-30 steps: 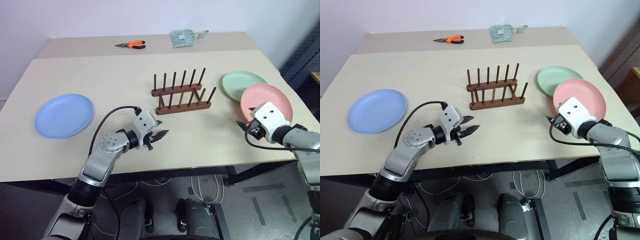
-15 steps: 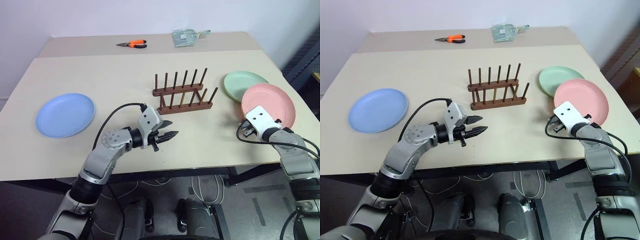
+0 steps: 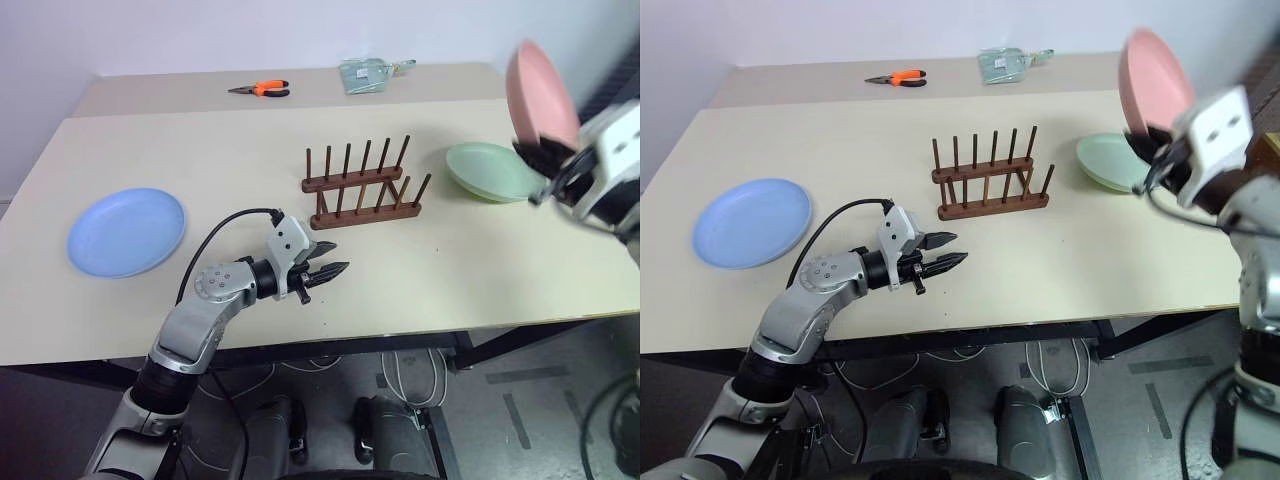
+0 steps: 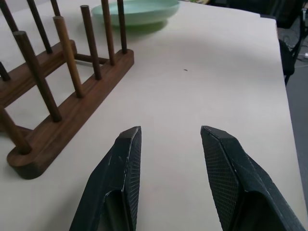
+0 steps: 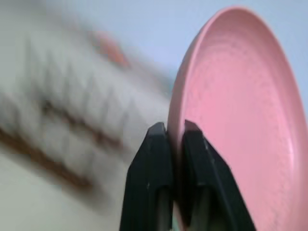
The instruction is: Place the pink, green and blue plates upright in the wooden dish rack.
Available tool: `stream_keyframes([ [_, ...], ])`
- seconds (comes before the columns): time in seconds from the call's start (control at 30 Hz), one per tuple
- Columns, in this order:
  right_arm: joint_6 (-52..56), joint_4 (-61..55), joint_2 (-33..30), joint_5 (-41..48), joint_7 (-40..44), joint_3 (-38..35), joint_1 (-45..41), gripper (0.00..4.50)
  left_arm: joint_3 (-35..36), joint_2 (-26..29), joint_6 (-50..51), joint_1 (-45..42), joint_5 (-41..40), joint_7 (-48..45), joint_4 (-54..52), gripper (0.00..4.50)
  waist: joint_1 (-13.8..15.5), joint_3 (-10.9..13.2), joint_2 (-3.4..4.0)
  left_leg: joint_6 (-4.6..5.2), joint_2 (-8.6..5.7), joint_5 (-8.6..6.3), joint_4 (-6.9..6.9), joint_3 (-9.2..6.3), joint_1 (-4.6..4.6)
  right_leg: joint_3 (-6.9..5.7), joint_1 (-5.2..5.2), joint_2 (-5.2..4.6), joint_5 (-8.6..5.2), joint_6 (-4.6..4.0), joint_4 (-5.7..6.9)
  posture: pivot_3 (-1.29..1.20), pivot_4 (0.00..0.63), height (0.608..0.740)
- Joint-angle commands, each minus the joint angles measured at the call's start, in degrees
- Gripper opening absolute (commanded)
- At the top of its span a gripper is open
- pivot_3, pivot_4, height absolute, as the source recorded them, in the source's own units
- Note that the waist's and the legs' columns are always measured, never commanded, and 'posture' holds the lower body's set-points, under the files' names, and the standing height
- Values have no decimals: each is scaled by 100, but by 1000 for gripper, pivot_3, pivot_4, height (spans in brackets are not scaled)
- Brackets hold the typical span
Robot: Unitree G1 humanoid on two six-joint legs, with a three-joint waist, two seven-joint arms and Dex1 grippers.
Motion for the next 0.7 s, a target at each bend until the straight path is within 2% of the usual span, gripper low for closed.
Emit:
stream_keyframes([
  [0.03,1021,262,468,1512,-286,-316,-844,22,57,-18,-127,-113,-63,-43,-56,1996,23,0,0,3,-4,-1,0,-1,-2,-2,-1,-6,0,0,0,0,150,740],
  [0.1,1448,712,678,1957,-395,-312,-1296,22,69,-26,-133,-110,-56,-11,-73,1996,21,1,2,8,-10,-5,3,0,-4,-3,-3,-16,1,0,1,0,150,740],
  [0.27,1730,1593,837,2150,-449,-228,-1841,22,138,-2,-98,0,-73,80,-185,1996,42,0,2,20,-23,-12,1,0,-20,-10,-13,-32,1,0,-3,0,150,740],
  [0.4,1619,2201,804,1901,-211,-10,-1960,22,130,4,-98,85,-75,128,-267,1996,9,0,3,21,-26,-11,2,5,-27,-14,-22,-34,1,1,0,0,150,740],
  [0.7,1794,3046,793,1964,182,-50,-2246,22,148,7,-96,80,-89,190,-265,1996,-2,1,4,22,-25,-10,2,10,-27,-17,-24,-28,4,7,4,0,150,740],
])
